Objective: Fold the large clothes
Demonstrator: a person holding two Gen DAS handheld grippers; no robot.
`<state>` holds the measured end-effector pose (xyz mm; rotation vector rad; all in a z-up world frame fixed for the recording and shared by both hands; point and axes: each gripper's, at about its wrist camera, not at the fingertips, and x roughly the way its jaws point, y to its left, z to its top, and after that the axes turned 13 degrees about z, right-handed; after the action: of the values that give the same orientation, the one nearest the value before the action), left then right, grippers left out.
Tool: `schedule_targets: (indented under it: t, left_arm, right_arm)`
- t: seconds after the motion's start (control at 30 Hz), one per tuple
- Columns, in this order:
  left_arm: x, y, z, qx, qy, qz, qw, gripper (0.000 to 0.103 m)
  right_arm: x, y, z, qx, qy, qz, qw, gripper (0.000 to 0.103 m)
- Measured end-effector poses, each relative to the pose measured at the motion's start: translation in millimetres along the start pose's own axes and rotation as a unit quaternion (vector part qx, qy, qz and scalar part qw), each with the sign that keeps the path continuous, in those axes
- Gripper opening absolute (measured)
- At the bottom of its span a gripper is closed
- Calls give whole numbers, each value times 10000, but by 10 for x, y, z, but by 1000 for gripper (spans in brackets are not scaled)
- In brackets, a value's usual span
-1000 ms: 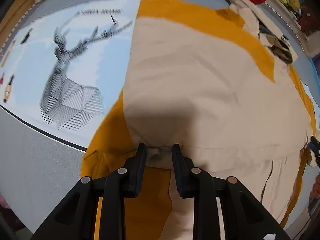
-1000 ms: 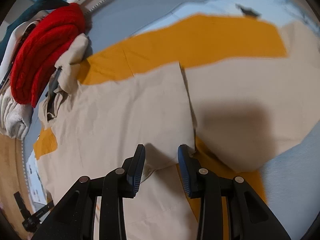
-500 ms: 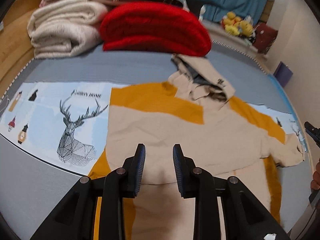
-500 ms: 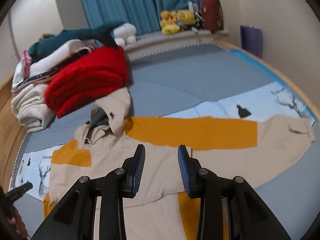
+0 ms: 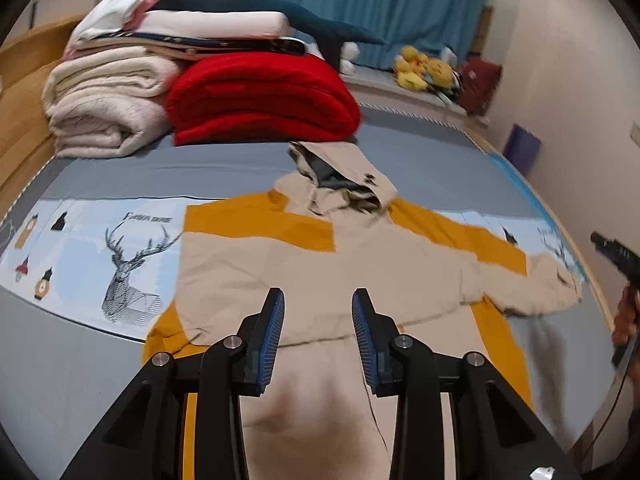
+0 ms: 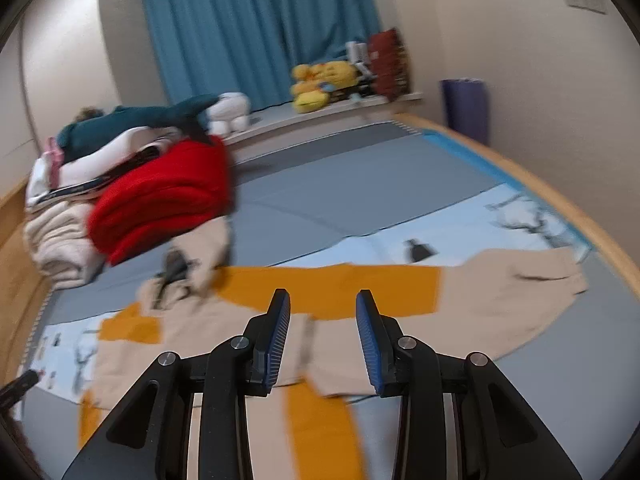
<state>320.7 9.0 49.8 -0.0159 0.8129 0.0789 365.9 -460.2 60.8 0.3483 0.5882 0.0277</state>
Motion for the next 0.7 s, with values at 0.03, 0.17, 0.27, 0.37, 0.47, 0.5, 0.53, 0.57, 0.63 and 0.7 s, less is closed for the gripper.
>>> schedule_targets:
  t: [0.03, 0.17, 0.27, 0.37, 0.47, 0.5, 0.53, 0.57, 0.63, 0.7]
  left_arm:
    - [-11, -72, -8, 106, -41, 3, 9999, 31]
    - [-16, -300, 11, 380, -169, -78, 9991, 31]
    - [47, -403, 35, 431, -99, -162, 9989, 31]
    - [123, -487, 34, 496, 13, -198, 9986, 31]
    - [182, -554, 31, 533, 80, -238, 9983, 28]
    - [209, -574, 35, 538, 107, -243, 9982, 28]
    - [225, -583, 36, 530, 125, -247, 9982, 28]
    - [246, -590, 40, 511, 144, -253, 9983, 28]
    - [290, -607, 42, 473, 187, -267, 9983, 28]
    - [326, -626, 40, 467, 241, -279, 9982, 28]
  right_arm:
    - [-39, -148, 16, -15, -39, -178, 9998, 37]
    - [-141, -763, 50, 272, -92, -745, 9968, 37]
    - [-194, -1279, 39, 896, -168, -921, 9916, 37]
    - [-201, -1682, 1, 1340, -229, -987, 9858, 37]
    - [-165, -1991, -82, 1496, -186, -1196, 9813, 37]
    - [-136, -2102, -112, 1584, -161, -1213, 9798, 37]
    - [-92, -2206, -142, 1669, -141, -1221, 9783, 37]
    - [-70, -2293, -167, 1749, -129, -1223, 9769, 37]
    - [-9, -2484, -237, 1952, -98, -1217, 9731, 37]
    - [57, -2699, -335, 2275, -55, -1159, 9669, 37]
